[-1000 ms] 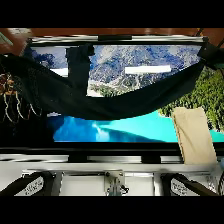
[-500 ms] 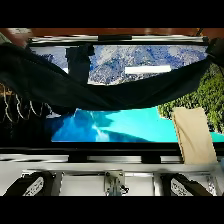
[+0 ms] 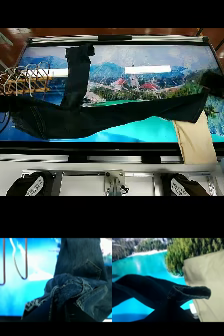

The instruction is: Fold the shirts.

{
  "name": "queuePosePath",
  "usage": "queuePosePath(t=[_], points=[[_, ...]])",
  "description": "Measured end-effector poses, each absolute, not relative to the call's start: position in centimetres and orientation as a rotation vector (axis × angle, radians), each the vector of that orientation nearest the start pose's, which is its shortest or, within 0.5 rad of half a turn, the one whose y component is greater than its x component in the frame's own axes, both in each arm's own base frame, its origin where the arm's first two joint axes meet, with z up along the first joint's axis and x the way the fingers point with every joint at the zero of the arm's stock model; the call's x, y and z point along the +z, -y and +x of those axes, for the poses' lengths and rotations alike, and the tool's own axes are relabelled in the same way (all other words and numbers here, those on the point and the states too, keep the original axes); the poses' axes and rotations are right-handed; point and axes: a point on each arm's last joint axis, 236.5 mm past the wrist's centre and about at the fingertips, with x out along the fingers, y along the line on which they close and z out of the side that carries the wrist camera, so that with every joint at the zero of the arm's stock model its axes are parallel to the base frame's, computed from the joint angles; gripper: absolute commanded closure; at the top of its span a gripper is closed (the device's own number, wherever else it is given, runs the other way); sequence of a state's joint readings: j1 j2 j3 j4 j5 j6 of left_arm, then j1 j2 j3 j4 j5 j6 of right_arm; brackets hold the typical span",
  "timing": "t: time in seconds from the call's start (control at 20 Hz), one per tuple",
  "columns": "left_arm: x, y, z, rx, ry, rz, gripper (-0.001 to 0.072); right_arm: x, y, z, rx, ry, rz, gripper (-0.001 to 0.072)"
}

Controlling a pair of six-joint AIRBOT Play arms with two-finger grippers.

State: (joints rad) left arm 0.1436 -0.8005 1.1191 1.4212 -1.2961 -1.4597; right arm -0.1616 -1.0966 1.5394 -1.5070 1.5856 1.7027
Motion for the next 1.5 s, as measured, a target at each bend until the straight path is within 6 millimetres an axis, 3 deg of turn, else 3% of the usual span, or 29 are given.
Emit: queuePosePath(t=[0.15,0.35,0.45,0.55,0.65,0.8,0.85,0.9,0.95,1.0,1.05,1.1,1.15,1.2,1.35,1.5], points=[[9.4,-2.9,28.5,0.035,-1.151,-0.042,0.0627,13.1,4.5,33.4,-0.185,-1.301,0.239,0.0618],[1.0,-3.8,25.2,0.069,-1.409,-0.035,0.0626,6.2,4.8,34.9,-0.207,-1.498,0.265,0.0616],[-2.0,-4.0,24.7,0.092,-1.47,-0.053,0.0625,3.6,4.9,36.2,-0.217,-1.531,0.285,0.061],[-3.5,-4.3,25.3,0.116,-1.479,-0.064,0.0626,2.2,4.9,37.9,-0.218,-1.505,0.303,0.0611],[-3.5,-4.8,27.1,0.14,-1.429,-0.068,0.0626,2.1,5.2,40.3,-0.217,-1.425,0.308,0.0618],[-0.9,-6.3,31.3,0.191,-1.275,-0.054,0.0626,4.4,5.8,44.7,-0.218,-1.244,0.324,0.0617],[0.1,-6.6,32.7,0.204,-1.22,-0.058,0.0626,5.5,6.0,46.1,-0.217,-1.179,0.329,0.0561],[0.9,-7.0,33.8,0.22,-1.175,-0.068,0.0625,6.2,6.1,47.2,-0.217,-1.132,0.337,0.0371],[1.4,-7.3,34.8,0.239,-1.138,-0.083,0.058,6.8,6.1,48.0,-0.215,-1.097,0.342,0.0193],[1.6,-7.5,35.3,0.253,-1.124,-0.099,0.0366,7.1,6.0,48.5,-0.21,-1.079,0.349,0.0188],[1.4,-7.6,35.6,0.265,-1.124,-0.116,0.0047,7.1,5.9,48.7,-0.205,-1.075,0.354,0.0188],[1.2,-7.6,35.6,0.274,-1.134,-0.129,-0.001,7.1,5.7,48.8,-0.194,-1.074,0.352,0.0186],[0.9,-7.6,35.3,0.283,-1.154,-0.141,-0.001,7.3,5.6,48.8,-0.183,-1.076,0.345,0.01],[0.7,-7.7,34.9,0.289,-1.177,-0.143,-0.001,7.4,5.5,48.6,-0.173,-1.082,0.335,0.0067],[0.9,-8.2,33.3,0.289,-1.246,-0.121,-0.001,7.3,7.0,46.6,-0.179,-1.148,0.298,0.0067],[1.6,-8.6,31.1,0.281,-1.306,-0.097,-0.001,5.8,8.8,42.6,-0.19,-1.301,0.308,0.0068]])
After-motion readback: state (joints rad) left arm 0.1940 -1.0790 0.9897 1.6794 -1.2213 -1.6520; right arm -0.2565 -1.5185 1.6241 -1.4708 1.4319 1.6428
